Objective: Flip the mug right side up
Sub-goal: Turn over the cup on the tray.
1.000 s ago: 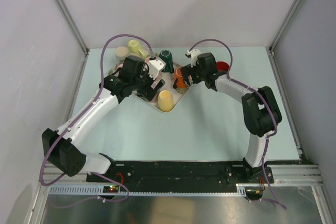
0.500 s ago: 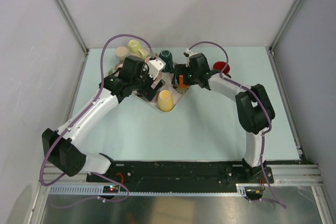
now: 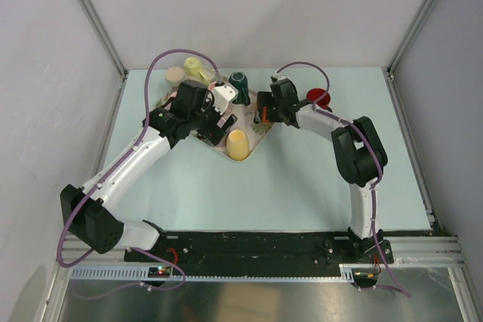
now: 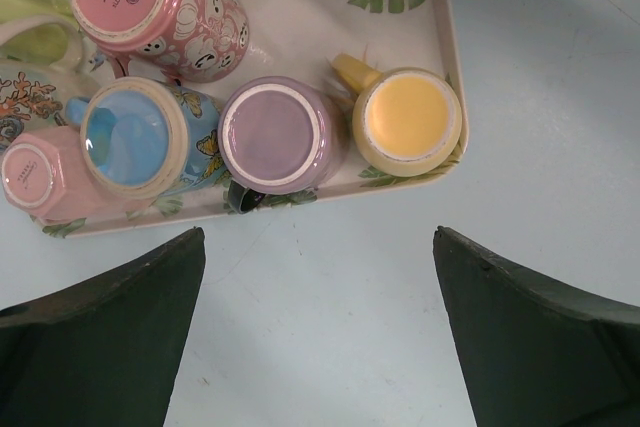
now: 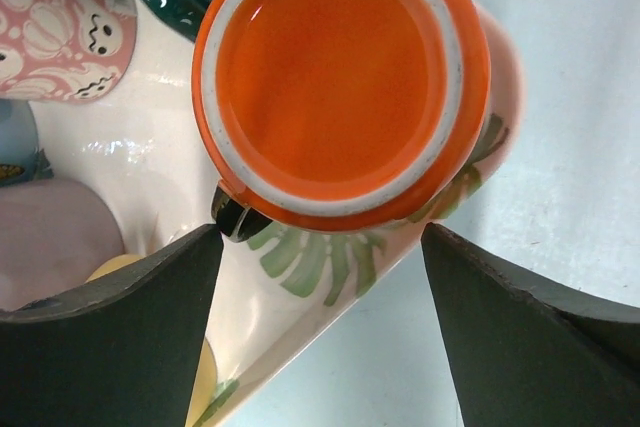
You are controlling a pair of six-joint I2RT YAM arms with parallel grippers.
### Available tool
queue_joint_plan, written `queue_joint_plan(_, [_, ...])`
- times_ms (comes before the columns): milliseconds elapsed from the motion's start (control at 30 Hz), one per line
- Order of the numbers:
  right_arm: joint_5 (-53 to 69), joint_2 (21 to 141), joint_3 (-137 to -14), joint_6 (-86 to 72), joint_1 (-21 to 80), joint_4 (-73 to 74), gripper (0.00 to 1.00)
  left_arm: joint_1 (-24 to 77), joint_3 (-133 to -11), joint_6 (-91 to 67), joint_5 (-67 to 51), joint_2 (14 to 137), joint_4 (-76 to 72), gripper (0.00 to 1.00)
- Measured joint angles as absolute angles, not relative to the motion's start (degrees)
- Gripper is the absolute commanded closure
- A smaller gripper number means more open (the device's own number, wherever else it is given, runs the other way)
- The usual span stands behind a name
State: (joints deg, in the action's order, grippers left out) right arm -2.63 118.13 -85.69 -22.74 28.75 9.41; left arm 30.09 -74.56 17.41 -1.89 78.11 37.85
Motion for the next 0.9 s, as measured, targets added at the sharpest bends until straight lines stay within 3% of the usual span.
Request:
queue_joint_plan(533, [1.98, 117.27, -83.83, -20.97, 26.39, 7.90, 0.06, 30.09, -74.56, 17.37, -1.91, 79.11, 37.82, 0.00])
queue_joint_plan(900, [-4.67, 119.50, -87.29, -29.82, 27.77, 9.50, 0.17, 30.09, -74.56, 17.52, -1.69, 79.24, 37.87, 0.00])
